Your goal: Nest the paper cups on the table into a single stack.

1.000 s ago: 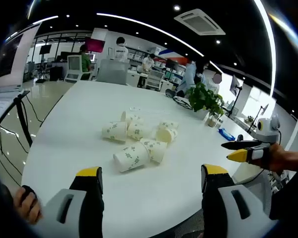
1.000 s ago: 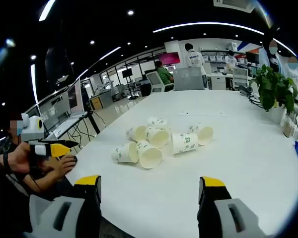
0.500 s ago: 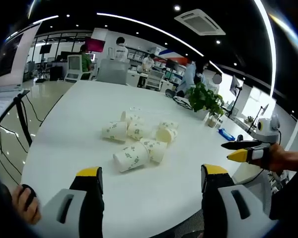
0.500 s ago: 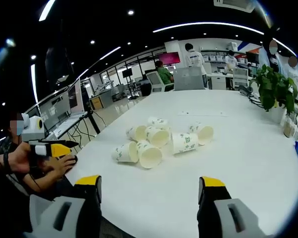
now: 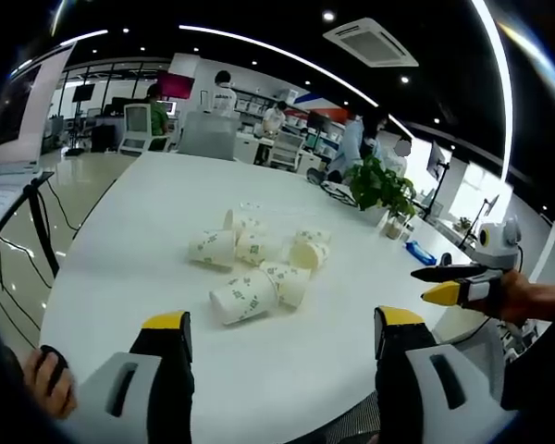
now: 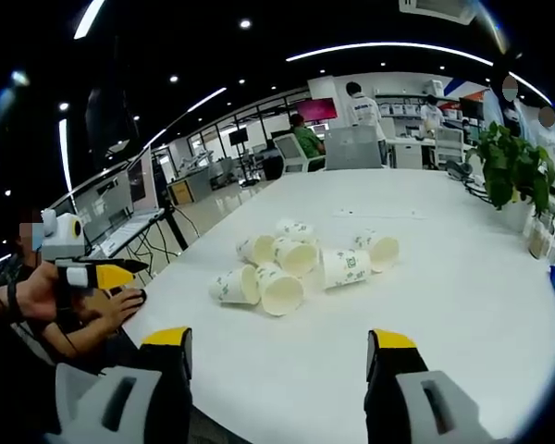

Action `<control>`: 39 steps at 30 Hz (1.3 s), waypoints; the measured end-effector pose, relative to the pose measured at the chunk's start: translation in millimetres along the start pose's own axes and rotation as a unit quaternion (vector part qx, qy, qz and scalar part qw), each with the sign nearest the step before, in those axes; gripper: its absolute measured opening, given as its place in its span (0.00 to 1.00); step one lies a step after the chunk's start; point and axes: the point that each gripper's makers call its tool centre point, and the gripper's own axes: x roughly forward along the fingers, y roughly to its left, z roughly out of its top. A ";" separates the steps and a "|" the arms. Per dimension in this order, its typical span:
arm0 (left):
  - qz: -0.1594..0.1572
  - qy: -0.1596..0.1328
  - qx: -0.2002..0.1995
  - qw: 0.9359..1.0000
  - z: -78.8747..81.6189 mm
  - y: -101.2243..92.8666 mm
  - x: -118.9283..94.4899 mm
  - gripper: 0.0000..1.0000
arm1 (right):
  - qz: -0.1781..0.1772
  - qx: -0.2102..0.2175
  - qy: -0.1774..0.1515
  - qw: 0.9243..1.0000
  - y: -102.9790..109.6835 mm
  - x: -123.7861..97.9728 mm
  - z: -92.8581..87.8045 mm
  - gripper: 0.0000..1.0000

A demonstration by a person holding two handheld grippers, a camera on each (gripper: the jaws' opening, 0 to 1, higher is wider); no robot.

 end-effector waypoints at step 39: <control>-0.005 0.016 -0.016 1.000 -18.3 -7.6 -7.1 0.76 | 0.033 -0.126 0.077 0.988 -7.2 31.1 -6.4 0.69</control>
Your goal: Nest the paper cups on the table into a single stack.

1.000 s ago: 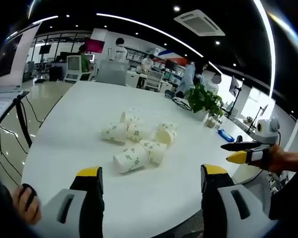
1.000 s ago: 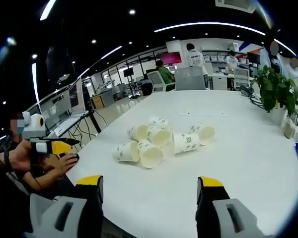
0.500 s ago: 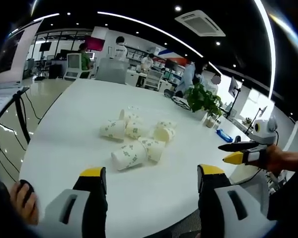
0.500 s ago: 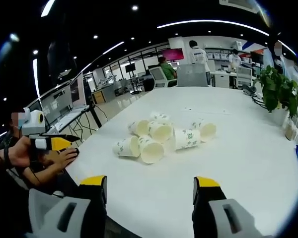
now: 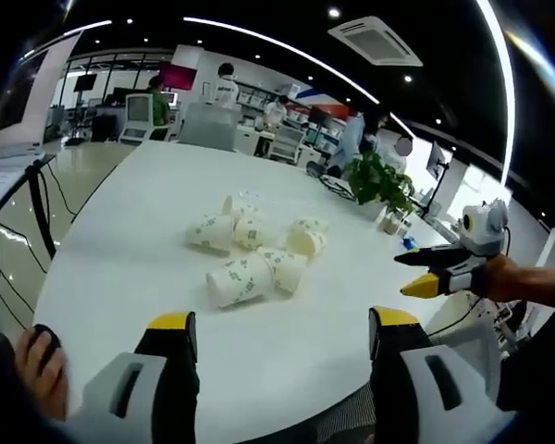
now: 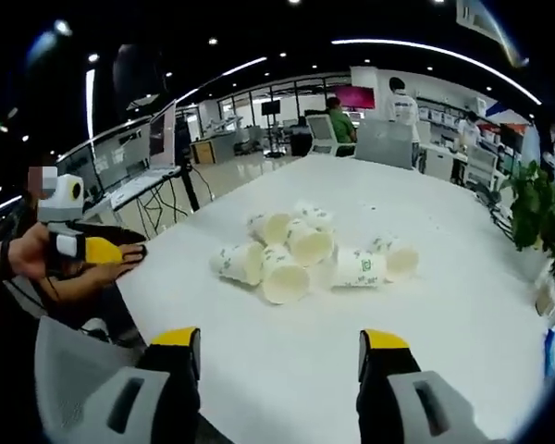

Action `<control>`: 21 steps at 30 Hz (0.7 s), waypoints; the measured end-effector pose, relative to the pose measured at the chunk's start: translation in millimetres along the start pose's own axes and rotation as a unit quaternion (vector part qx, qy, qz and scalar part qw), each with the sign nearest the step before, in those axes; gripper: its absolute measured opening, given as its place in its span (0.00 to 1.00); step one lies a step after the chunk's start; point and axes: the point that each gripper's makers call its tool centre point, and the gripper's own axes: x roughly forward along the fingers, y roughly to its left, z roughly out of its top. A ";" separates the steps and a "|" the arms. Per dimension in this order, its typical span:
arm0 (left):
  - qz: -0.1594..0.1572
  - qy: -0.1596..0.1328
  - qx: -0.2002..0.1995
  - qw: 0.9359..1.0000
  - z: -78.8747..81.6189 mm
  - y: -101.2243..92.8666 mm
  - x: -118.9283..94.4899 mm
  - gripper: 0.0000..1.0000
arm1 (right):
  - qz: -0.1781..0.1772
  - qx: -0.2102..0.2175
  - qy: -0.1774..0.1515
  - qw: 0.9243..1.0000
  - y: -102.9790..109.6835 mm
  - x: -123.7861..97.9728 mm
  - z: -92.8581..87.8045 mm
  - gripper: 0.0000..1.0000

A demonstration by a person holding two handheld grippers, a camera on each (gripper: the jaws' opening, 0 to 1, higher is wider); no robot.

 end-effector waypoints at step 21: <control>-0.008 0.013 -0.006 1.000 -13.2 -4.2 -3.7 0.72 | 0.056 -0.140 0.085 0.985 8.9 59.0 8.6 0.60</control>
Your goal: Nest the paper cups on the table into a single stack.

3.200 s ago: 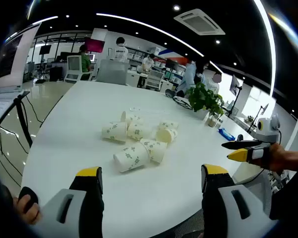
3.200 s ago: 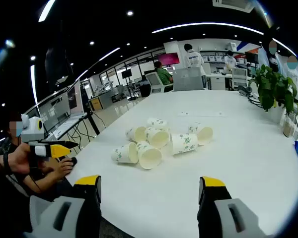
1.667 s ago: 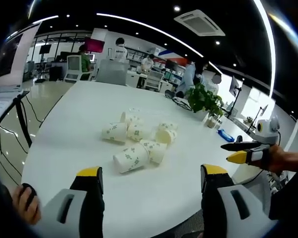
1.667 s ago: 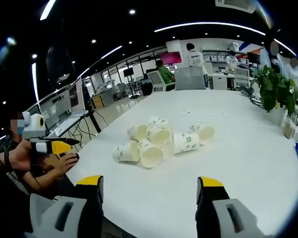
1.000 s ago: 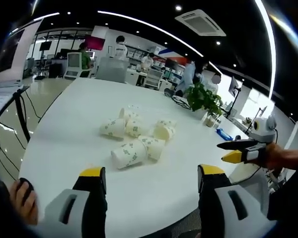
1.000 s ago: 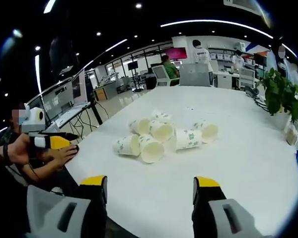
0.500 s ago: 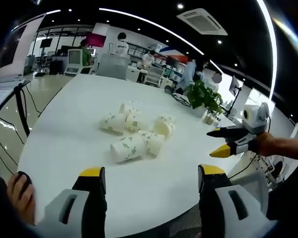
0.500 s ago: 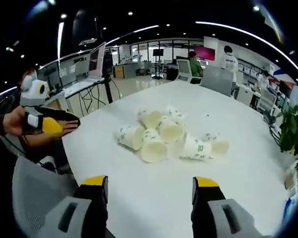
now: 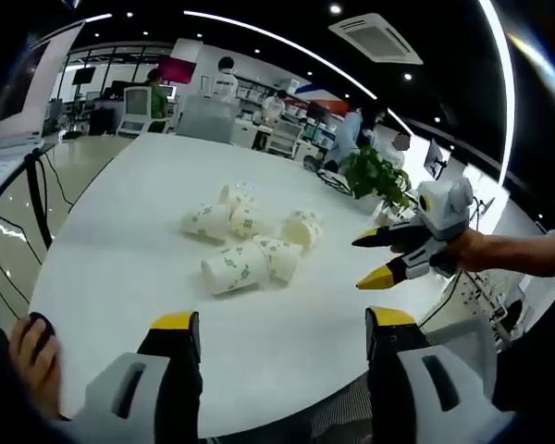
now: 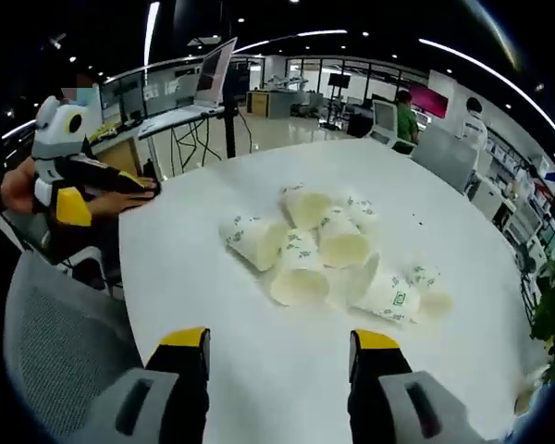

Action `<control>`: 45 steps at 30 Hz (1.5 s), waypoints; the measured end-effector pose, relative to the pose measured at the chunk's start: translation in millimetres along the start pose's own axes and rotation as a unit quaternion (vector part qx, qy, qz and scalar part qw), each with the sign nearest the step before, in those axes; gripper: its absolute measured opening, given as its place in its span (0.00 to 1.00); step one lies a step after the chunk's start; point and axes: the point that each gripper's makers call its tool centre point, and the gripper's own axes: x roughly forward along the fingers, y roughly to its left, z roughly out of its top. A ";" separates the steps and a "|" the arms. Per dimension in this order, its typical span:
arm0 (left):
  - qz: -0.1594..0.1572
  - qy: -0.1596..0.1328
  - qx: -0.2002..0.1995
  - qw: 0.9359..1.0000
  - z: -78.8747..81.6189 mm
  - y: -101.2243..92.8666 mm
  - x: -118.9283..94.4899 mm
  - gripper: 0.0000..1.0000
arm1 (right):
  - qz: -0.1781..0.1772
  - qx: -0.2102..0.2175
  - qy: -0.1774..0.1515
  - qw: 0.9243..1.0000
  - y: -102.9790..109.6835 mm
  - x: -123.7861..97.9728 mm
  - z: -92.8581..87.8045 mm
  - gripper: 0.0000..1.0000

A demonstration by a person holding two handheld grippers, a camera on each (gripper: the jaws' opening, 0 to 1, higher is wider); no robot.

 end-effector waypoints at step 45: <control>0.012 0.027 -0.018 0.999 -31.3 13.7 -7.3 0.71 | 0.036 -0.312 0.146 0.938 -144.3 67.8 -5.9 0.54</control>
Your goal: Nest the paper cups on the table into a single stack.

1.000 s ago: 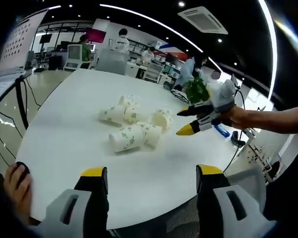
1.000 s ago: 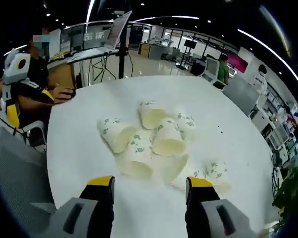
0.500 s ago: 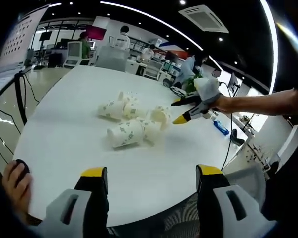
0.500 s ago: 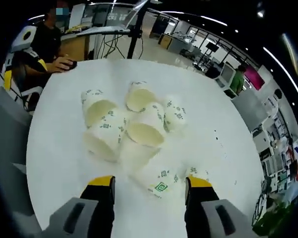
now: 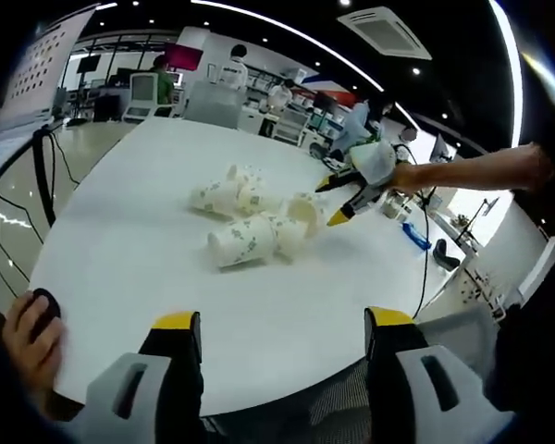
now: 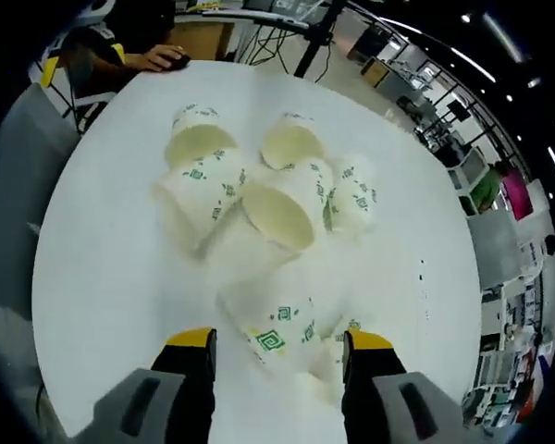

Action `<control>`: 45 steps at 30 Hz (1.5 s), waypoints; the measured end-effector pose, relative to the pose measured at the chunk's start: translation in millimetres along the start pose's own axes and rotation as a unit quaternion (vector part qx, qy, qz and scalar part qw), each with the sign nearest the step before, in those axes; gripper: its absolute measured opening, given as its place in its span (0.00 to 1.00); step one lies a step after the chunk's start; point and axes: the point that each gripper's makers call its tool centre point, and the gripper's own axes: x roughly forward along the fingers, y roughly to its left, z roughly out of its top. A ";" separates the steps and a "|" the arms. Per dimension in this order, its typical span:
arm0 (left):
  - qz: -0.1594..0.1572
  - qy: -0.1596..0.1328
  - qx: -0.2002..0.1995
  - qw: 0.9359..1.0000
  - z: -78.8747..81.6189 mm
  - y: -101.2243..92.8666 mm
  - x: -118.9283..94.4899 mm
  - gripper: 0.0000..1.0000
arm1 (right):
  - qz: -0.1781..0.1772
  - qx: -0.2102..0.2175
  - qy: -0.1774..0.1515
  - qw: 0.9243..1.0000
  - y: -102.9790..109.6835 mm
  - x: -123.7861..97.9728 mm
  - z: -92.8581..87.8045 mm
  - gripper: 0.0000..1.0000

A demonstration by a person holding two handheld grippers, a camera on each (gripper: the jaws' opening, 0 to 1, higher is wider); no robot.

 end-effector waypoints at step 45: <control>-0.029 0.003 0.021 0.999 20.5 -25.3 39.5 0.64 | -0.029 0.054 -0.074 0.995 58.0 -26.7 27.3 0.36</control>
